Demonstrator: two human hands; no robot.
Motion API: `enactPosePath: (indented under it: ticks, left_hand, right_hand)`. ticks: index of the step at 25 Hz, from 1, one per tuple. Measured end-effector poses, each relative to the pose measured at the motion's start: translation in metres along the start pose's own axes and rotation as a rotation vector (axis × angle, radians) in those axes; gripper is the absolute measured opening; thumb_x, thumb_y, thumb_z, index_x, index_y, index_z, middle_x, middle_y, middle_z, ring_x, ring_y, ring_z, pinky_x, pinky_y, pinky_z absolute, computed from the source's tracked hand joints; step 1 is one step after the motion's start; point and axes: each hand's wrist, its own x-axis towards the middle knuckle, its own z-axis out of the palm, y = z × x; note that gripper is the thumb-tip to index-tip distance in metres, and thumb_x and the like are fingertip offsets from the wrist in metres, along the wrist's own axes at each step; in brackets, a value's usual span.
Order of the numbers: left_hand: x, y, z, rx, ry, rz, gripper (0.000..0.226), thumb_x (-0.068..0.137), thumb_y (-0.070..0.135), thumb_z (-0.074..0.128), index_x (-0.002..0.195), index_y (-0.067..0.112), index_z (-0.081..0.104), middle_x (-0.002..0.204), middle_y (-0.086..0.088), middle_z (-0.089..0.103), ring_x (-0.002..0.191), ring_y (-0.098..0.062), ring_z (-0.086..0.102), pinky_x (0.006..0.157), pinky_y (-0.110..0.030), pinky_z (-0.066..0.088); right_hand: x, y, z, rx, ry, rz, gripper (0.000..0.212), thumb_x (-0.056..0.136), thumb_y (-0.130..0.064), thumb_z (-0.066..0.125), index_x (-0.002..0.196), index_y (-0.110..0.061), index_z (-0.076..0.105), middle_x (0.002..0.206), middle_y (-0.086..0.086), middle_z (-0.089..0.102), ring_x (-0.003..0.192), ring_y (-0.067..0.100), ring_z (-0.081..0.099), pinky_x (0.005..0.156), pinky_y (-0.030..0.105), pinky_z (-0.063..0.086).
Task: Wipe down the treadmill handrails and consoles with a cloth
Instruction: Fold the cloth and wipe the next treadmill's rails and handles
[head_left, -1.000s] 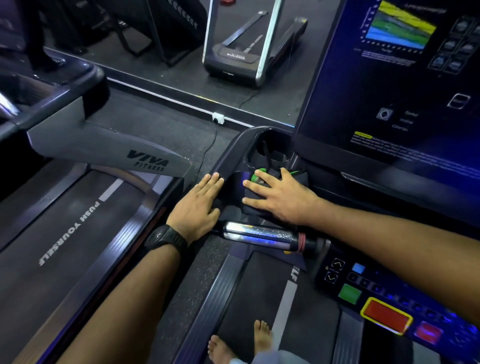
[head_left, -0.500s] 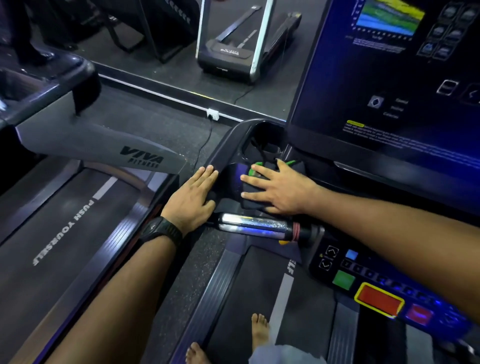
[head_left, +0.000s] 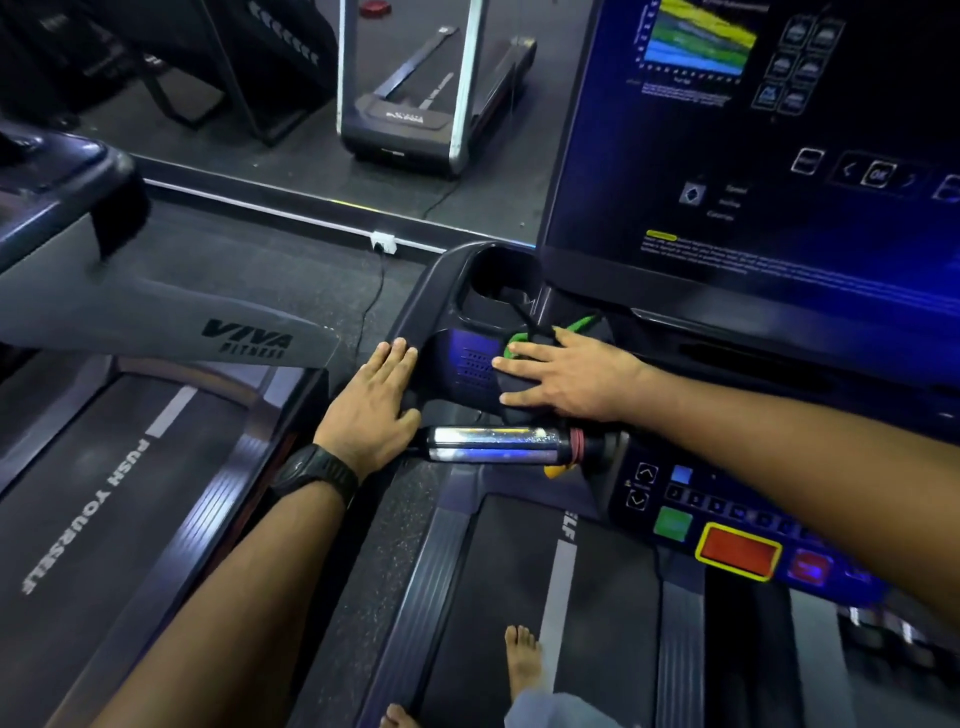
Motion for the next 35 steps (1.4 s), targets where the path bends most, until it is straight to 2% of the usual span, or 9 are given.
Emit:
enactPosePath:
  ticks: [5,9,13,19,22,25,28,30,35]
  left_hand:
    - [-0.001,-0.003,0.000,-0.015,0.012,-0.008,0.076,0.089,0.016,0.053,0.157,0.015,0.020,0.165,0.001,0.010,0.152,-0.011,0.001,0.123,-0.027,0.007]
    - [0.001,-0.003,0.000,-0.030,0.021,0.004,0.075,0.085,0.023,0.045,0.156,0.014,0.023,0.164,0.001,0.013,0.152,-0.011,0.003,0.122,-0.024,0.006]
    - [0.001,-0.006,0.002,-0.039,0.018,0.000,0.078,0.080,0.024,0.040,0.155,0.013,0.026,0.164,0.000,0.015,0.152,-0.011,0.004,0.119,-0.018,0.002]
    - [0.004,-0.005,0.002,-0.044,0.050,-0.013,0.077,0.084,0.012,0.054,0.156,0.017,0.027,0.164,0.005,0.015,0.151,-0.006,0.004,0.116,-0.015,0.001]
    - [0.003,-0.006,0.001,-0.045,0.051,-0.013,0.077,0.084,0.011,0.055,0.155,0.017,0.027,0.164,0.005,0.015,0.149,-0.003,0.003,0.114,-0.011,-0.002]
    - [0.004,-0.006,0.001,-0.048,0.042,-0.009,0.077,0.084,0.011,0.054,0.155,0.017,0.028,0.164,0.004,0.016,0.150,-0.006,0.005,0.114,-0.009,-0.003]
    - [0.006,-0.009,0.003,-0.038,0.056,-0.016,0.077,0.083,0.015,0.052,0.156,0.018,0.027,0.164,0.005,0.015,0.151,-0.006,0.006,0.116,-0.015,0.003]
    - [0.005,-0.009,0.004,-0.025,0.044,-0.017,0.077,0.084,0.015,0.054,0.156,0.018,0.026,0.164,0.006,0.014,0.151,-0.006,0.004,0.116,-0.016,0.005]
    - [0.006,-0.010,0.004,-0.030,0.039,-0.007,0.079,0.080,0.024,0.046,0.156,0.015,0.026,0.163,0.003,0.015,0.150,-0.007,0.003,0.120,-0.020,0.003]
  right_hand:
    - [0.037,-0.014,-0.022,-0.060,0.023,0.034,0.061,0.106,-0.025,0.035,0.158,-0.041,0.007,0.168,0.002,-0.008,0.155,0.028,0.000,0.118,0.058,0.017]
    - [0.007,0.003,-0.001,-0.095,0.005,-0.125,0.056,0.106,-0.022,0.030,0.157,-0.040,0.016,0.169,0.000,-0.004,0.155,0.027,0.005,0.115,0.055,0.023]
    - [0.056,-0.016,-0.028,-0.090,0.075,-0.071,0.051,0.107,-0.025,0.031,0.156,-0.038,0.023,0.168,0.003,0.005,0.154,0.029,0.010,0.116,0.056,0.023]
    - [0.044,-0.006,-0.002,-0.165,0.219,-0.095,0.054,0.098,-0.025,0.025,0.146,-0.035,0.045,0.156,0.005,0.040,0.143,0.030,0.038,0.101,0.052,0.043]
    - [0.068,-0.017,-0.008,-0.207,0.206,-0.085,0.050,0.097,-0.026,0.027,0.139,-0.034,0.053,0.147,0.004,0.048,0.137,0.029,0.045,0.099,0.051,0.045]
    - [0.043,-0.004,0.014,-0.165,0.338,-0.126,0.050,0.094,-0.025,0.037,0.140,-0.034,0.054,0.143,0.004,0.054,0.136,0.028,0.048,0.095,0.051,0.047]
    - [0.049,-0.008,0.004,-0.161,0.268,-0.083,0.051,0.097,-0.026,0.034,0.144,-0.038,0.048,0.147,0.002,0.049,0.138,0.027,0.045,0.098,0.053,0.045]
    - [0.062,-0.019,-0.007,-0.129,0.239,-0.049,0.050,0.102,-0.025,0.034,0.150,-0.040,0.039,0.157,0.003,0.036,0.147,0.027,0.031,0.108,0.054,0.036]
    - [0.024,0.006,0.000,-0.023,0.123,-0.155,0.054,0.104,-0.019,0.036,0.154,-0.041,0.029,0.165,0.002,0.020,0.152,0.024,0.017,0.112,0.053,0.029]
